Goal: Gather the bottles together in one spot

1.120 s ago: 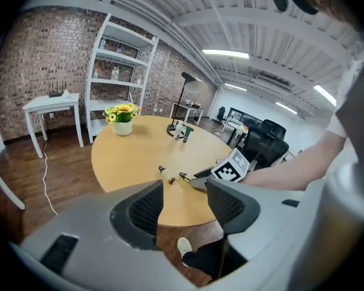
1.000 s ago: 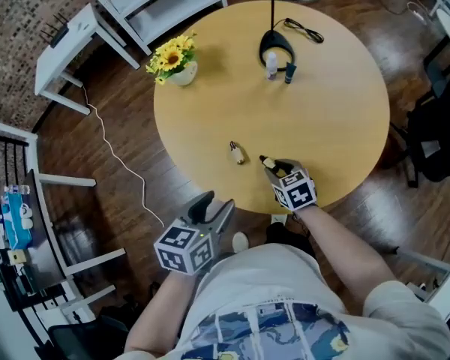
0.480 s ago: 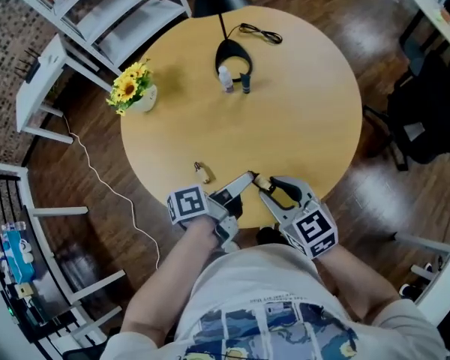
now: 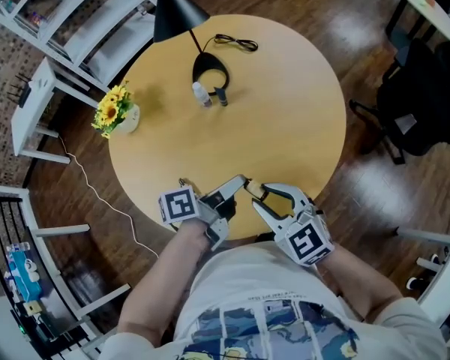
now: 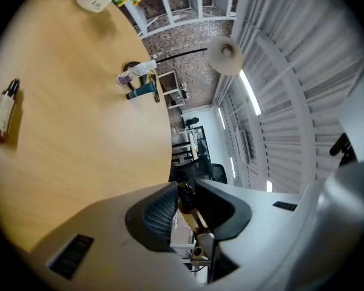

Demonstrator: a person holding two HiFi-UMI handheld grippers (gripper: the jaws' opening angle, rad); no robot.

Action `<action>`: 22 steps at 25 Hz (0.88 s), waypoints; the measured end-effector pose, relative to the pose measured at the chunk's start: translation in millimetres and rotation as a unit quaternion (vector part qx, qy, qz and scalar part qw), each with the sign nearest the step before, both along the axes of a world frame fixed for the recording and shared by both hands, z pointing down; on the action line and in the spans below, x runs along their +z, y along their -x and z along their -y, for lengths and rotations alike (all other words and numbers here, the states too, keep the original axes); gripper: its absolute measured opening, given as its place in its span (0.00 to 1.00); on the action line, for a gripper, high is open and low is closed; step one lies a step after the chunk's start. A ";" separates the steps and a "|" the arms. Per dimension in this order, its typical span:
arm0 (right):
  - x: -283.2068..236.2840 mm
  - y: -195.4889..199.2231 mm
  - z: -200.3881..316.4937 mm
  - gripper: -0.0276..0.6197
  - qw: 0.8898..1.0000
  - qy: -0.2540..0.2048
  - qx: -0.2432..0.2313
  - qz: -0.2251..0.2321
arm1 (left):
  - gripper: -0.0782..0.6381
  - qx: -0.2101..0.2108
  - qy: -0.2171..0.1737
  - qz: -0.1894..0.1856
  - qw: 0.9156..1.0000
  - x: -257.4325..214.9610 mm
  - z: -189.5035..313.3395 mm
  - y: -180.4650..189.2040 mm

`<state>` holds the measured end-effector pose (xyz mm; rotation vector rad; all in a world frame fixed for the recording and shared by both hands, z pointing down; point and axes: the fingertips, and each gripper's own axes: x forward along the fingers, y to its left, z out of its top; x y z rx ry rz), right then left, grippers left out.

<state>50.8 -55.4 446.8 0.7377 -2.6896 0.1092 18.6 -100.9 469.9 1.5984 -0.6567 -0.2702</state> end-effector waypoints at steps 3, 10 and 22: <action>2.7 -2.0 7.3 0.26 1.000 -0.003 -0.008 0.006 | 0.21 0.010 -0.069 0.074 0.995 -11.6 12.3 -0.5; 12.3 -14.9 29.7 0.31 1.000 0.012 0.013 0.011 | 0.21 -0.002 -0.214 0.290 0.933 -21.1 43.4 25.7; 44.8 -71.9 55.1 0.51 0.993 0.087 0.074 -0.027 | 0.21 -0.053 -0.289 0.502 0.814 11.4 152.4 99.6</action>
